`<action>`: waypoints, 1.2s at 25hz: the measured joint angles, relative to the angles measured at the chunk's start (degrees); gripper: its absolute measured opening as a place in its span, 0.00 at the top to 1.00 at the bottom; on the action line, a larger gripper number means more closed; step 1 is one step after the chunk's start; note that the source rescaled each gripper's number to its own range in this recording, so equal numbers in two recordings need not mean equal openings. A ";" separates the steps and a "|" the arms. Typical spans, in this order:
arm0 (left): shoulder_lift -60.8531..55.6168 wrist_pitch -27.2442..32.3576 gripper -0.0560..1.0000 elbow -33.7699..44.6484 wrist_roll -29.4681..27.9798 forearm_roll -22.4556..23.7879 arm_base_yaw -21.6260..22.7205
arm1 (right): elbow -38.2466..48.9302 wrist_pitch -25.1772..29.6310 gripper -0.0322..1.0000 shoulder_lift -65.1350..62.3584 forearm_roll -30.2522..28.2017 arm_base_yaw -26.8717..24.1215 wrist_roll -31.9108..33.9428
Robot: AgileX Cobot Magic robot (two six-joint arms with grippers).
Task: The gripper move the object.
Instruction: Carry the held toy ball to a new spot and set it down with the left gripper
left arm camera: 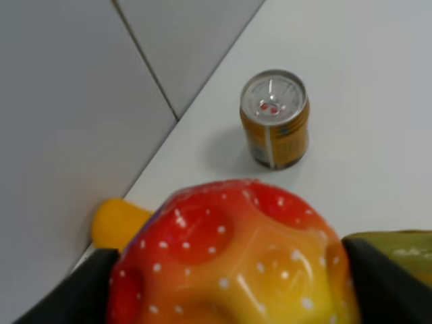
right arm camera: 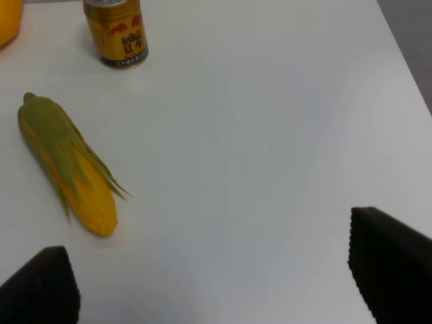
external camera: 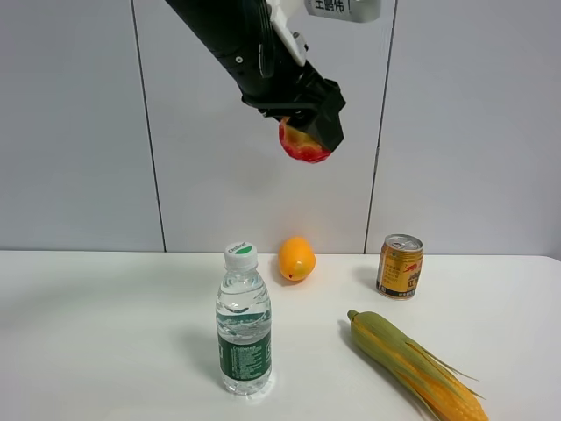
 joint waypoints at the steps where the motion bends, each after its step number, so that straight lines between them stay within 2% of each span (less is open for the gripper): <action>1: 1.02 0.00 0.94 -0.37 0.00 -0.31 -0.13 | 0.00 0.00 0.00 0.00 0.00 0.00 0.00; 17: 17.41 -2.24 0.94 -2.20 0.00 -1.59 -0.75 | 0.00 0.00 0.00 0.00 -0.05 0.00 0.00; 30: 23.04 -3.46 0.94 -3.10 2.77 -1.63 -0.75 | 0.00 0.00 0.00 0.00 -0.05 0.00 0.00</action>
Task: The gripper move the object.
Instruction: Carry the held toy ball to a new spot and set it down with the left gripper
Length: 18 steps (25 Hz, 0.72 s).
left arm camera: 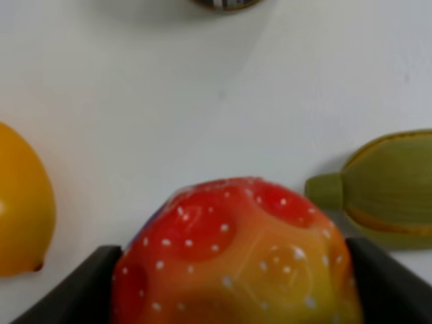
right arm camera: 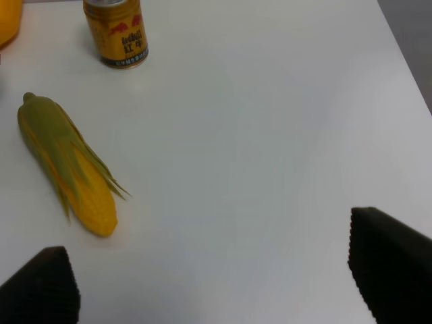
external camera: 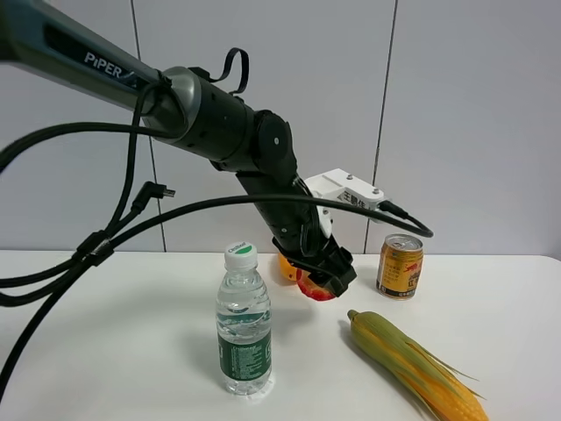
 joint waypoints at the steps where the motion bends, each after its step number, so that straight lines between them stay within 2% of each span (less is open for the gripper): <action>1: 0.29 -0.05 0.94 0.00 0.22 0.00 0.00 | 0.00 0.00 0.00 0.00 0.00 0.00 0.00; 18: 3.19 -1.09 0.94 -0.19 1.95 0.00 0.00 | 0.00 0.00 0.00 0.00 0.00 0.00 0.00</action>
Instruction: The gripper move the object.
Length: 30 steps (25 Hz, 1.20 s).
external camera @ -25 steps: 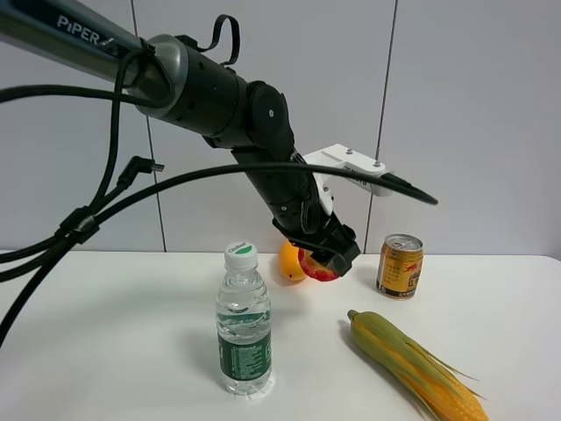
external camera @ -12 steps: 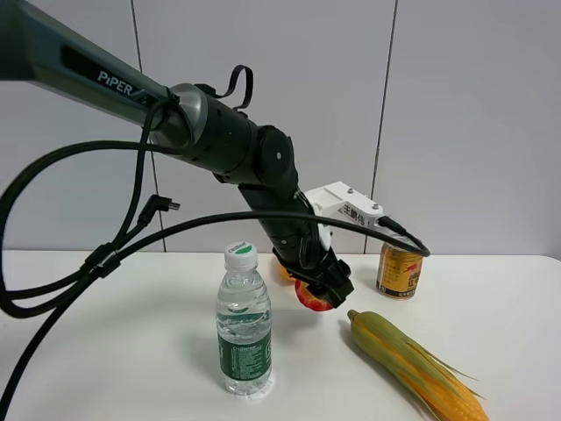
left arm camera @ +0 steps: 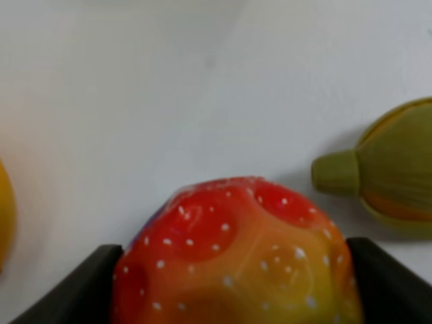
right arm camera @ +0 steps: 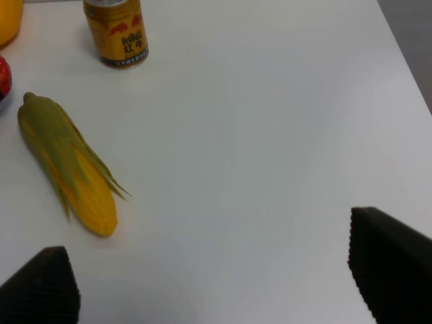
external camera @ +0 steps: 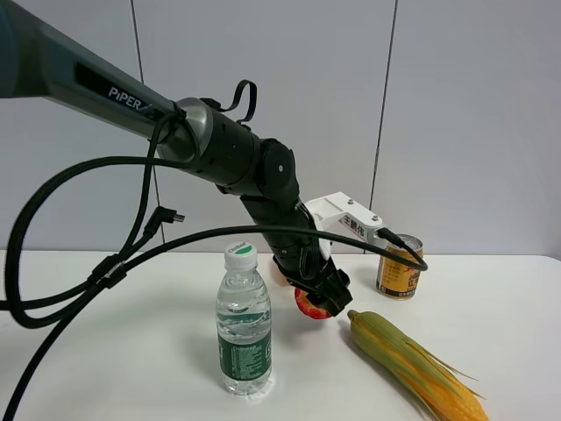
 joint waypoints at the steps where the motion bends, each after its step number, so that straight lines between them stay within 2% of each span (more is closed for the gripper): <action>1: 0.00 0.00 0.94 0.00 0.00 0.00 0.00 | 0.00 0.00 0.00 0.00 0.00 0.00 0.00; 12: 0.00 -0.04 0.94 0.00 0.14 0.00 0.17 | 0.00 0.00 0.00 0.00 0.00 0.00 0.00; 14: 0.00 -0.04 0.91 0.00 0.20 0.06 0.23 | 0.00 0.00 0.00 0.00 0.00 0.00 0.00; 17: 0.00 -0.04 0.80 0.00 0.20 0.06 0.35 | 0.00 0.00 0.00 0.00 0.00 0.00 0.00; 19: 0.00 -0.04 0.68 0.00 0.20 0.06 0.35 | 0.00 0.00 0.00 0.00 0.00 0.00 0.00; 23: 0.00 -1.24 0.22 -0.04 0.20 0.06 0.35 | 0.00 0.00 0.00 0.00 0.00 0.00 0.00; 25: 0.00 -1.71 0.06 -0.10 0.20 0.06 0.39 | 0.00 0.00 0.00 0.00 0.00 0.00 0.00; 27: 0.00 -1.77 0.02 -0.16 0.20 0.06 0.47 | 0.00 0.00 0.00 0.00 0.00 0.00 0.00; 30: 0.00 -1.77 0.01 -0.16 0.20 0.06 0.52 | 0.00 0.00 0.00 0.00 0.00 0.00 0.00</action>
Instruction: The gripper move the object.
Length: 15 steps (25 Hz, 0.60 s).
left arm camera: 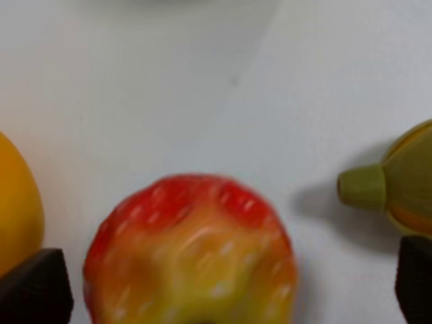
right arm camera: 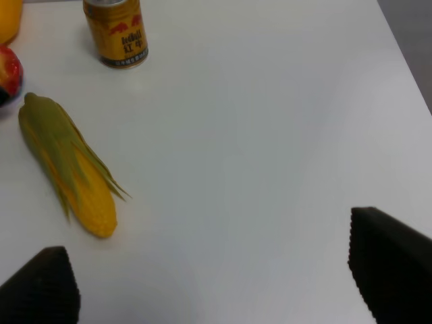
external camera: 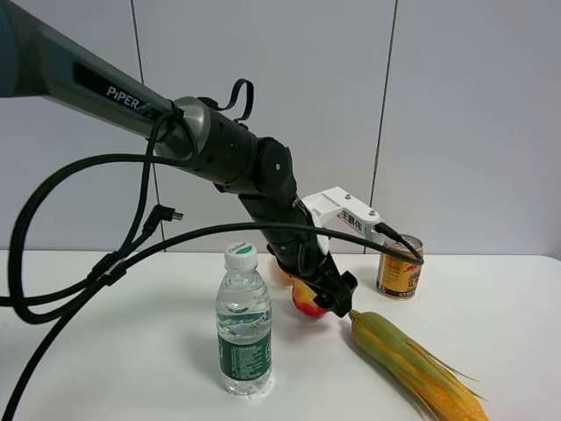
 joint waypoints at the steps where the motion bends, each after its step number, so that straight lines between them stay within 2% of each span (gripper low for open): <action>1: 0.00 -0.02 0.01 0.00 0.00 0.00 0.00 | 0.00 0.00 0.00 0.00 0.00 0.00 0.00; 10: -0.86 2.34 0.00 0.00 0.00 0.23 0.11 | 0.00 0.00 0.00 0.00 0.00 0.00 0.00; 15: -6.11 2.58 0.00 0.00 -0.05 2.88 0.91 | 0.00 0.00 0.00 0.00 0.00 0.00 0.00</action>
